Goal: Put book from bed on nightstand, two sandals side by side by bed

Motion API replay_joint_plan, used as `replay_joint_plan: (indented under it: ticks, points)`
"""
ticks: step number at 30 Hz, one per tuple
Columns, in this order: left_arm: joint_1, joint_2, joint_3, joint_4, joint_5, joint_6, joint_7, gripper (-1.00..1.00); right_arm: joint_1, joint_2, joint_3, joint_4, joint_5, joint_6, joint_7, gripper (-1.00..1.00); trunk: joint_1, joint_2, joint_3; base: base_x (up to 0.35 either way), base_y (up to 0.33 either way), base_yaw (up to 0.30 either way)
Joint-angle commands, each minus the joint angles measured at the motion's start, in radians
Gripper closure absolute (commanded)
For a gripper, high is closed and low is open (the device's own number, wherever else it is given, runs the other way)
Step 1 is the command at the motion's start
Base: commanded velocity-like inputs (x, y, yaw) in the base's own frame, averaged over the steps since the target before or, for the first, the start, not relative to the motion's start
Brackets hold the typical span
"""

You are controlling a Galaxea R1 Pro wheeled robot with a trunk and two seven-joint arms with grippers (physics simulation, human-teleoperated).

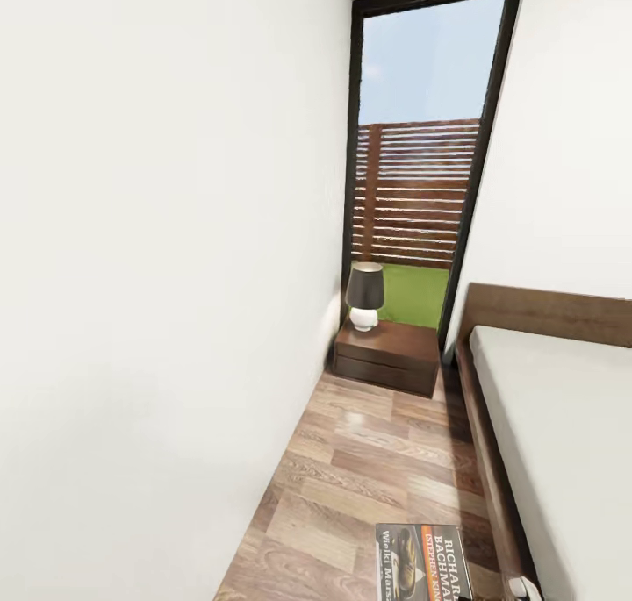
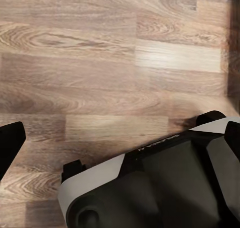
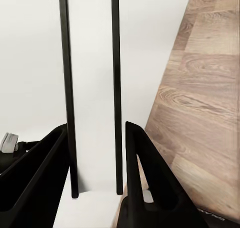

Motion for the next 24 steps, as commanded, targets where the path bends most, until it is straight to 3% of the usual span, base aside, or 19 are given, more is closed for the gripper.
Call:
replay_joint_plan:
  ticks: [1, 24]
  points:
    - [0.0, 0.0, 0.003, 0.0, -0.009, -0.006, -0.002, -1.0, -0.001, 0.0, 0.003, 0.0, -0.012, 0.01, 0.002, 1.0, 0.001, -0.002, -0.002, 0.015, 0.0, -0.283]
    - [0.0, 0.0, 0.003, 0.0, -0.008, -0.006, -0.002, -1.0, -0.001, 0.0, 0.003, -0.001, -0.012, 0.011, 0.002, 1.0, 0.001, -0.002, -0.002, 0.011, 0.0, -0.283]
